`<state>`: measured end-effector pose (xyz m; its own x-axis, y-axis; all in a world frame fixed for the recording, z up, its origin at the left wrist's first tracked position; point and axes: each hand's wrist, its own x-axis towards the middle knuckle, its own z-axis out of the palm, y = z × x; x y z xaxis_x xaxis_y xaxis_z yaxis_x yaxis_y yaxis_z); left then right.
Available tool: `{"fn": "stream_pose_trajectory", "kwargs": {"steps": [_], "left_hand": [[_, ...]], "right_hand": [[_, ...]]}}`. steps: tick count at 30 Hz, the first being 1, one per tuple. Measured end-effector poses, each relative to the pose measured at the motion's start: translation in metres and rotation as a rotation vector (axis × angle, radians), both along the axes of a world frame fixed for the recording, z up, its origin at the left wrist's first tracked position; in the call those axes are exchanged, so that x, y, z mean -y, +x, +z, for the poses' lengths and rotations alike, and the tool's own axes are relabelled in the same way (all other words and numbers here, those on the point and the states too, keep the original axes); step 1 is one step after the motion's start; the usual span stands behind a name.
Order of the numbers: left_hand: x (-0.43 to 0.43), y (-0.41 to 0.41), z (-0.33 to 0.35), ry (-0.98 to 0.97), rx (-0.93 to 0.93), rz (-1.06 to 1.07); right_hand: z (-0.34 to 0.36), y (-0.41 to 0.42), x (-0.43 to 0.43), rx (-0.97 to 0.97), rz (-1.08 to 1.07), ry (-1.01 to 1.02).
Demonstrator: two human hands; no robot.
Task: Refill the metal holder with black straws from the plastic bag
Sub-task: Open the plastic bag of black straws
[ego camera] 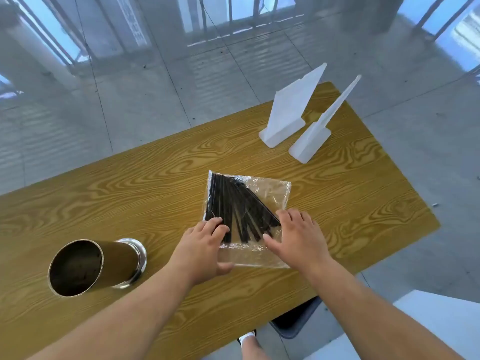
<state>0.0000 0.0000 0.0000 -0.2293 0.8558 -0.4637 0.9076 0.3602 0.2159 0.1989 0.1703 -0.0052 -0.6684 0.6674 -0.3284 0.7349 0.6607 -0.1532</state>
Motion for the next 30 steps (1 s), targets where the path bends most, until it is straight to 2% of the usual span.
{"fn": "stream_pose_trajectory", "kwargs": {"steps": [10, 16, 23, 30], "left_hand": [[0.006, 0.008, -0.026, -0.130, -0.116, -0.087], [-0.002, 0.013, -0.025, -0.126, -0.140, -0.091], [0.000, 0.007, -0.009, -0.184, -0.088, -0.050], [0.000, -0.006, 0.038, 0.015, -0.058, 0.064]], "right_hand": [[-0.016, 0.005, 0.011, -0.013, -0.249, -0.229], [-0.013, -0.001, 0.011, -0.161, -0.543, -0.547], [0.004, -0.026, 0.002, -0.329, -0.618, -0.803], [0.051, -0.069, -0.006, -0.606, -0.716, -1.054]]}}
